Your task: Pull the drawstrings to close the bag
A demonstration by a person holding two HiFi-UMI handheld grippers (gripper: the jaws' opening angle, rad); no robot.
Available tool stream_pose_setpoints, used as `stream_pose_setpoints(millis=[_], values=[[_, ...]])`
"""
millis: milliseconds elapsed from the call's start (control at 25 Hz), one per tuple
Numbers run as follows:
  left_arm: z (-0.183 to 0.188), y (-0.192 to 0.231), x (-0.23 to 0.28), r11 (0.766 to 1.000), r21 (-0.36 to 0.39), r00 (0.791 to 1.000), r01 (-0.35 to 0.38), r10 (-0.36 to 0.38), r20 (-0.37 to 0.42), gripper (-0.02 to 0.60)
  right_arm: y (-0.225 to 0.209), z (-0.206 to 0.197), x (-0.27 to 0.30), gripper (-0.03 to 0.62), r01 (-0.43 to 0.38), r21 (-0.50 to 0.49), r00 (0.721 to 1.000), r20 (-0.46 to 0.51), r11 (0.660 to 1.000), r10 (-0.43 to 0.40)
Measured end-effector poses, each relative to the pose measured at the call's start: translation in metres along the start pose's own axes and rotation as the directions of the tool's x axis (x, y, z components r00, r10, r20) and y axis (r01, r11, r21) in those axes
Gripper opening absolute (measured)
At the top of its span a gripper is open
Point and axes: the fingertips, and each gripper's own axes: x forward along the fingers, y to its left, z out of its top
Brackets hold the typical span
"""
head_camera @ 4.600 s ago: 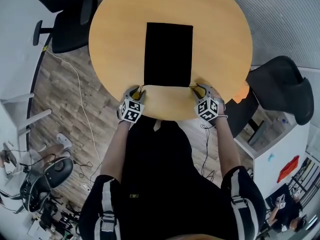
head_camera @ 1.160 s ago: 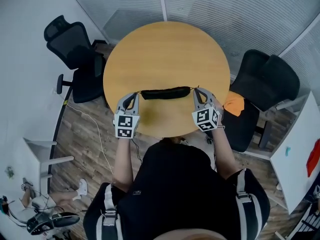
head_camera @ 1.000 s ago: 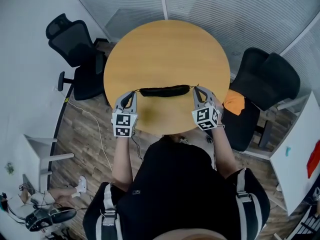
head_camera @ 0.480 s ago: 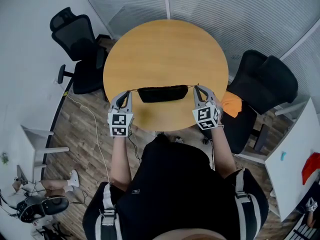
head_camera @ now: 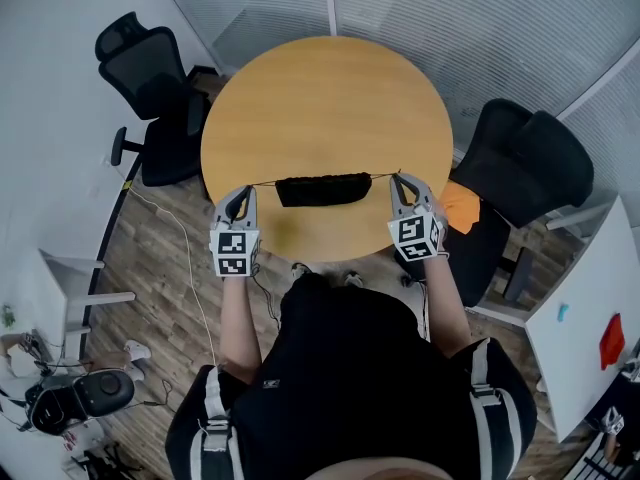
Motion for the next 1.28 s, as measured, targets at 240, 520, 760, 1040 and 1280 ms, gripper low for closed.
stream_pose_setpoints(millis=[240, 520, 760, 1040, 1280], values=[[-0.003, 0.001, 0.004, 1.000, 0.006, 1.000, -0.002, 0.002, -0.011, 0.017, -0.009, -0.006, 0.003, 0.058, 0.009, 0.009, 1.000, -0.009, 1.000, -0.008], [-0.002, 0.010, 0.009, 1.000, 0.004, 1.000, -0.018, 0.018, -0.010, 0.017, -0.021, -0.002, 0.010, 0.058, 0.027, 0.008, 1.000, -0.008, 1.000, -0.027], [0.001, 0.016, 0.014, 0.999, 0.007, 0.999, -0.047, 0.047, -0.004, 0.017, -0.038, -0.007, 0.014, 0.058, 0.070, 0.007, 0.997, -0.023, 0.998, -0.070], [0.001, 0.022, 0.010, 0.996, -0.001, 0.996, -0.084, 0.084, -0.005, 0.017, -0.046, -0.007, 0.013, 0.058, 0.093, 0.006, 0.995, -0.035, 0.996, -0.093], [-0.001, 0.026, 0.001, 0.993, -0.016, 0.993, -0.114, 0.114, -0.005, 0.017, -0.053, -0.009, 0.009, 0.058, 0.099, 0.006, 0.995, -0.033, 0.995, -0.099]])
